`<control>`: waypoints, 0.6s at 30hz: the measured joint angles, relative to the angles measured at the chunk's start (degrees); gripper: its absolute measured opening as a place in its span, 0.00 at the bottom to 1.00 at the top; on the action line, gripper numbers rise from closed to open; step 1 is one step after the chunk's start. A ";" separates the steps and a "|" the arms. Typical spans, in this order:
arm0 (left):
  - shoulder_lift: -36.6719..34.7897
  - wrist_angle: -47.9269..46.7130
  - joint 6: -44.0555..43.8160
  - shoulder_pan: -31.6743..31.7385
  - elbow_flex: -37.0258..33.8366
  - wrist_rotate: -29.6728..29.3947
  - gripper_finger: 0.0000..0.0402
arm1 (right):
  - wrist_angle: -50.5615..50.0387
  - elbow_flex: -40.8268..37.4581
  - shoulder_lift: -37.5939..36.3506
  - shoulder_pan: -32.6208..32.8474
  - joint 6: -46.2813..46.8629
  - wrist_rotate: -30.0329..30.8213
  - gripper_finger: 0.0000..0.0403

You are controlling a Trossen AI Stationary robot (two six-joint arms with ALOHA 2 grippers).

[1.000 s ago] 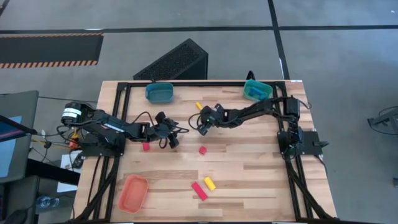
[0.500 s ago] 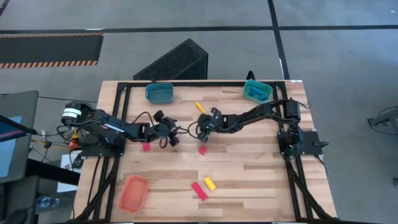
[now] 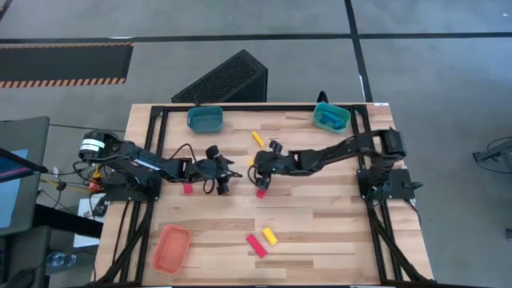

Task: Sort & place blocks by color
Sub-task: Put the middle yellow block into the blue bin

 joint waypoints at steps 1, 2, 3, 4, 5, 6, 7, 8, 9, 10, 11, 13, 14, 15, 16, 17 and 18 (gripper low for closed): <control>0.00 0.00 0.69 0.02 0.00 0.07 0.48 | 0.28 -0.02 -1.00 0.46 -0.01 -0.16 0.34; 0.00 0.07 1.46 0.02 0.00 0.11 0.49 | 1.16 0.02 -1.87 0.88 -0.13 -0.56 0.34; 0.00 0.14 2.19 0.02 0.00 0.53 0.51 | 1.41 0.07 -2.59 1.24 -0.48 -1.08 0.34; 0.00 0.30 3.08 0.00 0.00 1.70 0.52 | 1.09 0.07 -3.22 1.59 -0.88 -1.15 0.34; 0.00 0.47 3.93 -0.06 0.00 3.48 0.53 | 0.92 0.04 -3.70 1.88 -1.52 -1.17 0.33; 0.00 0.65 4.37 -0.11 0.00 5.42 0.54 | 0.61 0.02 -4.14 2.15 -2.29 -1.20 0.32; 0.02 0.95 4.48 -0.13 0.00 7.14 0.54 | 0.63 0.00 -4.42 2.38 -3.06 -1.18 0.32; 0.03 1.67 4.40 -0.13 0.00 8.55 0.55 | 0.98 0.03 -4.50 2.72 -3.92 -1.18 0.31; 0.04 2.87 3.30 -0.12 0.00 9.07 0.55 | 0.87 0.04 -4.63 3.09 -5.22 -1.20 0.31; 0.04 4.44 1.23 -0.11 0.00 9.07 0.54 | 0.05 -0.01 -4.86 3.47 -6.65 -1.15 0.31; 0.04 6.21 -0.92 -0.09 0.00 9.10 0.54 | -0.07 -0.06 -4.90 3.91 -8.04 -0.99 0.31; 0.04 9.43 -3.71 0.00 0.00 9.10 0.54 | 0.28 0.02 -4.70 4.90 -9.30 0.38 0.31; 0.04 10.89 -4.39 0.00 0.00 9.10 0.54 | -0.25 0.01 -4.67 5.37 -9.31 2.51 0.31; 0.04 12.07 -5.04 0.00 0.02 9.14 0.54 | -0.58 0.00 -4.63 5.86 -9.17 5.10 0.31; -0.10 12.72 -5.99 0.00 0.04 9.17 0.54 | -1.01 0.00 -4.63 6.31 -9.09 7.81 0.31; -0.56 12.71 -7.56 0.21 0.02 9.30 0.54 | -1.55 0.00 -4.63 6.74 -9.11 10.61 0.31; -1.29 12.72 -9.29 0.78 0.02 9.85 0.54 | -2.07 0.00 -4.63 7.12 -9.10 13.07 0.31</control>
